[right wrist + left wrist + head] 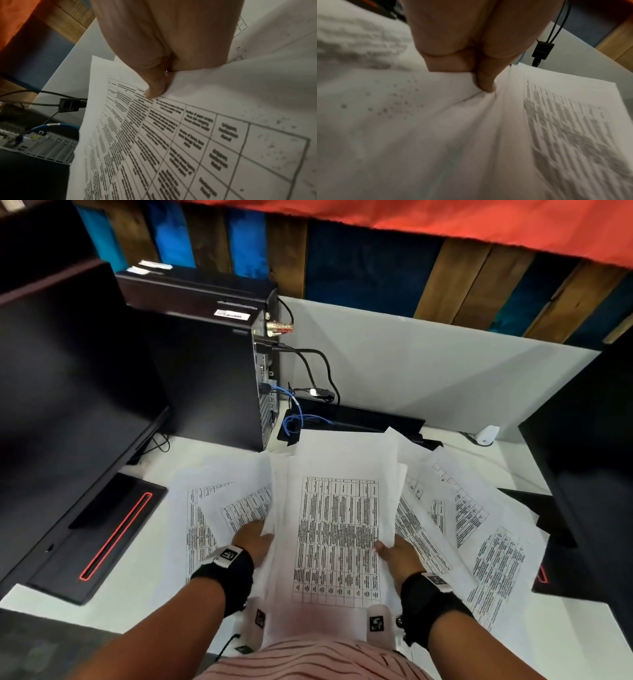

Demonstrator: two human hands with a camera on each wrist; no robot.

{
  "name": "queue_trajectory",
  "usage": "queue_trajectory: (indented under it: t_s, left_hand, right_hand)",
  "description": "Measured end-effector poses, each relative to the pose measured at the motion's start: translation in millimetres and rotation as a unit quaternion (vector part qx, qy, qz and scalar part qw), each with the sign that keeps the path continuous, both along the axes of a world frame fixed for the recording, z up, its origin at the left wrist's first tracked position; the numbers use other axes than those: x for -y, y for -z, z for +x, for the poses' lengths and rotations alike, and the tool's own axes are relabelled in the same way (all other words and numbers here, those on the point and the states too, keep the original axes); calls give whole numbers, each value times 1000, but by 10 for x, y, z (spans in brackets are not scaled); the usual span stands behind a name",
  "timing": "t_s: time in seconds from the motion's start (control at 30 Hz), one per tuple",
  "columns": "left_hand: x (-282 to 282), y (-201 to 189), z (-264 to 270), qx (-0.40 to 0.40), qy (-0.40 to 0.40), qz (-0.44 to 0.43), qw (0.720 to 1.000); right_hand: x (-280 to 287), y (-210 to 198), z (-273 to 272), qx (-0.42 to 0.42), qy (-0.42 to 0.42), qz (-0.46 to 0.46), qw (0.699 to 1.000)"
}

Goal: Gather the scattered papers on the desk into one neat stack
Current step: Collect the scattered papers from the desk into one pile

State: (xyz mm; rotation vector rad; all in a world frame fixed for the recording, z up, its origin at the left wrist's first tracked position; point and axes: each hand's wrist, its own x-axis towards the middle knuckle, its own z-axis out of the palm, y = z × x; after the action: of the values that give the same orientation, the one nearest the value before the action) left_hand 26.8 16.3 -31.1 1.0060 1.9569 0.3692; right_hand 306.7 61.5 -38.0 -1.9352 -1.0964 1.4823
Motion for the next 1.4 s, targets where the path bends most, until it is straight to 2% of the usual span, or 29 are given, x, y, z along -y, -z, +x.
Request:
queue_trajectory:
  t_s: [0.07,0.17,0.23,0.33,0.4,0.43,0.47,0.53,0.57,0.6,0.7,0.77,0.87,0.97,1.07,1.1,1.23,1.33,1.4]
  left_hand:
    - [32,-11,163,68,-31,-3,997]
    - [75,-118,378,202,-106,12,973]
    - [87,-169,481,245,-96,31,964]
    - [75,-137,451,166,-97,60,980]
    - [73,-168,351,106,-133,72,983]
    - [86,-189,286,77,-153,68,983]
    - [101,-198,211,48,-171,59,982]
    - [180,-197,66,9,-200,40,979]
    - [241,-182,-4,-5,-214,16,977]
    - [296,-152,-66,-25,-226,-20,974]
    - [406,-113,-155,-114,-222,-94,964]
    - [415,-88,-125,-124,-238,-89,959]
    - [368,-79,-90,-87,-257,-33,962]
    - [306,-12,-87,-47,-265,33,962]
    - [304,-72,-13,-2,-253,60,966]
    - [295,-62,14,2,-241,60,969]
    - [178,-96,168,15,-186,58,981]
    - [99,-123,304,47,-138,56,988]
    - [50,-104,399,67,-113,49,990]
  right_hand:
    - [-22,-17,-18,-15,0,1,1000]
    - [-26,-50,-64,-6,-26,11,1000]
    - [-18,-59,-94,9,-62,27,998]
    - [-13,-69,-117,13,-88,60,994]
    - [-44,-88,-64,0,-49,68,996]
    - [-78,-97,1,33,-28,78,996]
    - [-125,-106,87,102,-17,90,991]
    - [-220,-141,288,270,-33,93,958]
    - [-263,-158,386,324,-41,78,942]
    - [-302,-155,476,345,-45,62,935]
    - [-403,-97,642,335,-76,23,939]
    - [-446,-58,680,337,-108,0,935]
    - [-441,-114,634,399,-123,-3,909]
    - [-422,-186,599,370,-135,0,919]
    - [-392,-167,548,221,-139,-18,965]
    - [-386,-163,525,189,-139,-8,972]
    - [-299,-180,334,164,-102,81,978]
    - [-191,-145,213,144,-138,77,977]
    - [-151,-90,204,134,-127,68,981]
